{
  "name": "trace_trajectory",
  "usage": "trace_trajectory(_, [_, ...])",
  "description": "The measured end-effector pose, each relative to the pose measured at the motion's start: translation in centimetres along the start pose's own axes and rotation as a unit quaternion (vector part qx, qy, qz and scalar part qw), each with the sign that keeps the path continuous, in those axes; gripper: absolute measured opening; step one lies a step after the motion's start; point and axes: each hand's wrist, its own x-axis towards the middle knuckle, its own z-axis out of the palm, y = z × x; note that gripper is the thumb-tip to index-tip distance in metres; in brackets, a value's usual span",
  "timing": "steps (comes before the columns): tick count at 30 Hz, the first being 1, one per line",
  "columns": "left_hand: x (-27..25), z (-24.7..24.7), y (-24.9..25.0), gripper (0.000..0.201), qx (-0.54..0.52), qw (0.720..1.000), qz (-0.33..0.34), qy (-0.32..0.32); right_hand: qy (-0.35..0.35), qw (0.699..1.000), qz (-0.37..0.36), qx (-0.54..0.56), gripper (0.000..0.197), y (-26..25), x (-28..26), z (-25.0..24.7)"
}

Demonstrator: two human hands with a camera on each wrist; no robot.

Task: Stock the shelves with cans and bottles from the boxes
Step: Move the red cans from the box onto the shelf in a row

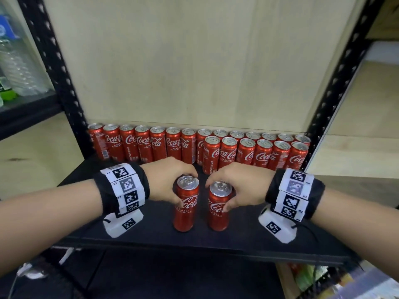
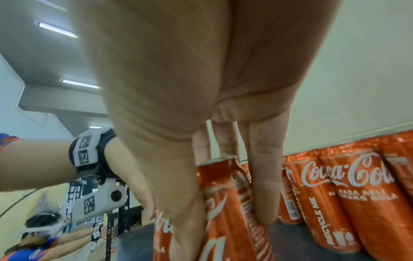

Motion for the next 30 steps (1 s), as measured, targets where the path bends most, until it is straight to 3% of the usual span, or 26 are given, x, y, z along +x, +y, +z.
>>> trace_trajectory(13, [0.7, 0.3, -1.7, 0.071, -0.037, 0.998, -0.058, 0.001, 0.042, 0.997, 0.020, 0.061, 0.075, -0.1, 3.6, 1.5])
trace_trajectory(22, [3.0, -0.6, -3.5, 0.070, 0.067, 0.995, -0.079, 0.010, 0.049, 0.997, 0.042, 0.044, 0.063, 0.9, 7.9, 0.2])
trace_trajectory(30, [5.3, -0.7, -5.4, 0.074, 0.112, 0.988, -0.093, 0.045, 0.087, 0.993, 0.077, 0.025, 0.065, 2.1, 10.7, 0.1])
